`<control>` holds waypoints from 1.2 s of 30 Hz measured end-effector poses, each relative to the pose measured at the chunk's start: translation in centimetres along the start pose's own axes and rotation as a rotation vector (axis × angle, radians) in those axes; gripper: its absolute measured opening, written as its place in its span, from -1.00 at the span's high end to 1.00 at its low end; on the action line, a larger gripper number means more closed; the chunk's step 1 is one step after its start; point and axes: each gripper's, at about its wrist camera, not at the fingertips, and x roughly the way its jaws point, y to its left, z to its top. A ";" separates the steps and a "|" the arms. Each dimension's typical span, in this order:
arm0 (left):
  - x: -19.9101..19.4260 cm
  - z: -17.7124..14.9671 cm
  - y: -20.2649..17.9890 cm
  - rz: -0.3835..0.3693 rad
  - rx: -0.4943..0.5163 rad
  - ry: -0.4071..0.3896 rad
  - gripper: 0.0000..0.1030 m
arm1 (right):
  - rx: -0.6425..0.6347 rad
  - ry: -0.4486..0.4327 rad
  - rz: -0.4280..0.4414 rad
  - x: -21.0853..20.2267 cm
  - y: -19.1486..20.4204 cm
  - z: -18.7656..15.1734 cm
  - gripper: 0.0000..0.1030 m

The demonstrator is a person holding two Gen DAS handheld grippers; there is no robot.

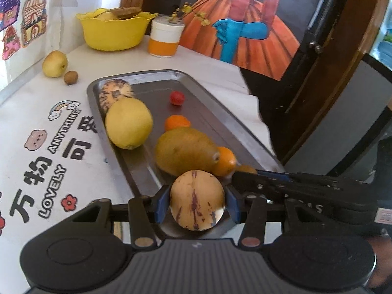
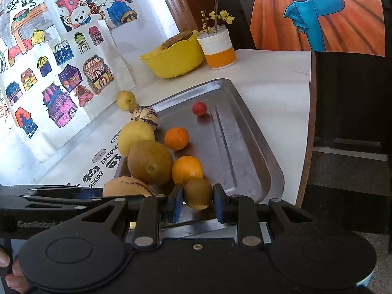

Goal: Organize fruits
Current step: 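Lower the pepino onto the tray and open the left tool while the right tool releases the kiwi, then move both open tools toward the yellow pear and small brown fruit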

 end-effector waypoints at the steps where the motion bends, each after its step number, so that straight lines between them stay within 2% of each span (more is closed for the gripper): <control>1: 0.1 0.1 0.4 -0.003 -0.012 0.000 -0.01 | 0.000 0.002 0.001 0.1 0.0 0.1 0.43; 9: 0.1 0.3 0.9 -0.009 -0.019 0.014 -0.03 | -0.014 -0.004 -0.016 0.4 0.5 0.2 0.32; 13: -0.7 0.2 0.9 -0.009 -0.008 -0.006 -0.14 | -0.015 -0.013 -0.033 -0.1 0.7 0.2 0.04; 19: -2.5 0.0 1.5 -0.001 -0.021 -0.043 -0.45 | -0.012 -0.036 -0.078 -1.4 1.1 -0.1 -0.40; 25: -5.3 -0.1 3.0 0.046 -0.046 -0.113 -0.88 | -0.020 -0.070 -0.102 -3.4 2.2 -0.1 -0.91; 29: -7.1 0.4 5.0 0.101 -0.061 -0.154 -0.98 | -0.060 -0.069 -0.107 -4.6 3.7 0.4 -0.96; 36: -10.4 2.7 9.3 0.227 -0.032 -0.237 -0.99 | -0.187 -0.037 -0.016 -6.3 8.3 3.4 -0.98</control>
